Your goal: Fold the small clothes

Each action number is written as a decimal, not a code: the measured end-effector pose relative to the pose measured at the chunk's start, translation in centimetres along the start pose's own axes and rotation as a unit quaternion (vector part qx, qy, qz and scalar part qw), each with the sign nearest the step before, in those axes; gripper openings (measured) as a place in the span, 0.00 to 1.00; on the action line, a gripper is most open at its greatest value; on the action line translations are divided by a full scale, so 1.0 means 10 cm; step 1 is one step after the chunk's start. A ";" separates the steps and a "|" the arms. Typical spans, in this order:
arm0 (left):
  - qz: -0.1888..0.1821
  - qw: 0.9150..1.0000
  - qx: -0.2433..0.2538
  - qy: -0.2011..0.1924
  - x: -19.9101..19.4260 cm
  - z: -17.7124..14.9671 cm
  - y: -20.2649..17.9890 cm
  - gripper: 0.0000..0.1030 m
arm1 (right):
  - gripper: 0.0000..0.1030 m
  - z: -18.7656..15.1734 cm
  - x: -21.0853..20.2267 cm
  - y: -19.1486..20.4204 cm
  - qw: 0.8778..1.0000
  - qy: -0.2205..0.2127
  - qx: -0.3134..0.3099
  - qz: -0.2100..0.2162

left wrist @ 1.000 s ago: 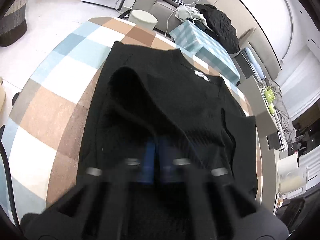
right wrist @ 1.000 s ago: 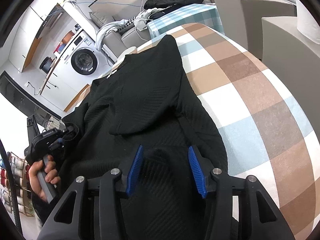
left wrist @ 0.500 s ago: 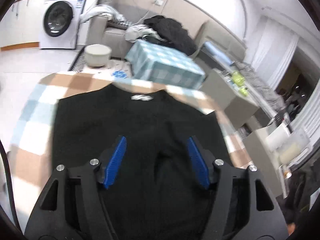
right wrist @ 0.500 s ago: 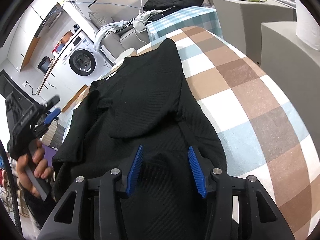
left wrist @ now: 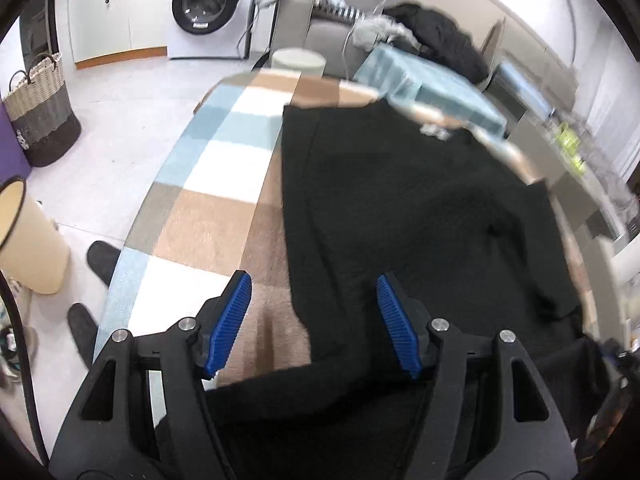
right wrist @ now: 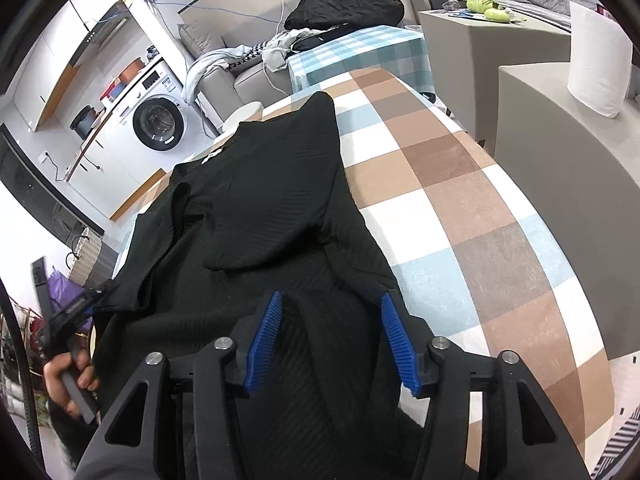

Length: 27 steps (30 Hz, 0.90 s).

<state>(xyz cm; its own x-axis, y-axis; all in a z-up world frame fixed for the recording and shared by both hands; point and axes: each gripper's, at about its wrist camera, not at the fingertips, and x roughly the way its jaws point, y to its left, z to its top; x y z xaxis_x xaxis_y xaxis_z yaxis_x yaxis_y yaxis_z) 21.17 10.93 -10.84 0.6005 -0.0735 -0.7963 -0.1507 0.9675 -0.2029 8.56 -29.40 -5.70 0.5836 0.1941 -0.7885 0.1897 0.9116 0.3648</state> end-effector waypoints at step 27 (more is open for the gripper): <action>0.023 0.997 -0.064 -0.030 -0.84 -0.65 0.65 0.57 | 0.55 -0.31 -0.26 -0.47 0.999 0.028 -0.014 0.021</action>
<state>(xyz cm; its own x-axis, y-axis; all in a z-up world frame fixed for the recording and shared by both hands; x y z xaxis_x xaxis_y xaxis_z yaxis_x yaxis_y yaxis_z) 10.06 16.21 -9.21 0.6359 -0.0108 -0.7717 -0.2760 0.9306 -0.2405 3.68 -33.03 -6.94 0.5457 0.2507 -0.7996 0.1439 0.9120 0.3842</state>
